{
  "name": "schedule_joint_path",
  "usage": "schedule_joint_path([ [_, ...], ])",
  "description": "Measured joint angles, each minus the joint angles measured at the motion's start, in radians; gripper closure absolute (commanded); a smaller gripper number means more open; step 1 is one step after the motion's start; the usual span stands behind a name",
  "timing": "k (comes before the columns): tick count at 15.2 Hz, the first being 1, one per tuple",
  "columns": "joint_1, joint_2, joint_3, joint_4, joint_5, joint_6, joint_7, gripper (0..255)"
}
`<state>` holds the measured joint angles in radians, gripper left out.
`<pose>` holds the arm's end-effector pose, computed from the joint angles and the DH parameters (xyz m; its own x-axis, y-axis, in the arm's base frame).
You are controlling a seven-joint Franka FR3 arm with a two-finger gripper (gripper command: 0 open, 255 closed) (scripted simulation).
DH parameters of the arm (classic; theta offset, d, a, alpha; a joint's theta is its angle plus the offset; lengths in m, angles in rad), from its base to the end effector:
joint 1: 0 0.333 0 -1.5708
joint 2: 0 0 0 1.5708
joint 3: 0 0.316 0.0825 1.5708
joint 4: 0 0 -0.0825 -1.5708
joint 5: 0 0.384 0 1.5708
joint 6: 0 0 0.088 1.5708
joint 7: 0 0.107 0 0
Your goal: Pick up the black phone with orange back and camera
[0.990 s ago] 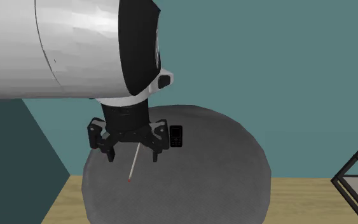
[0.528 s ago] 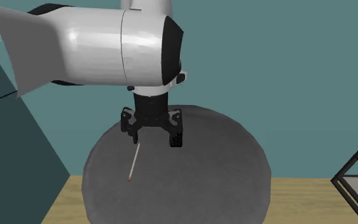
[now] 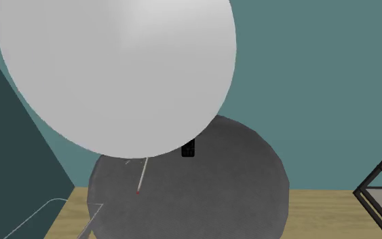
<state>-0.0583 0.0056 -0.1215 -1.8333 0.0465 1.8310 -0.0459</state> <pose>0.5552 -0.0970 0.5188 0.9894 -0.1454 -0.0061 -0.1455 -0.9884 -0.0445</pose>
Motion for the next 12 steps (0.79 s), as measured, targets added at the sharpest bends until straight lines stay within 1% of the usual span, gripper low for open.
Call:
schedule_joint_path([
  [4,-0.022,0.161,-0.017,0.155,0.017,-0.003,-0.036,0],
  [5,-0.026,0.181,-0.019,0.176,0.019,-0.005,-0.040,0],
  [7,-0.030,0.206,-0.021,0.190,0.023,0.005,-0.047,0],
  [12,-0.033,0.223,-0.022,0.144,0.026,0.067,-0.056,0],
])
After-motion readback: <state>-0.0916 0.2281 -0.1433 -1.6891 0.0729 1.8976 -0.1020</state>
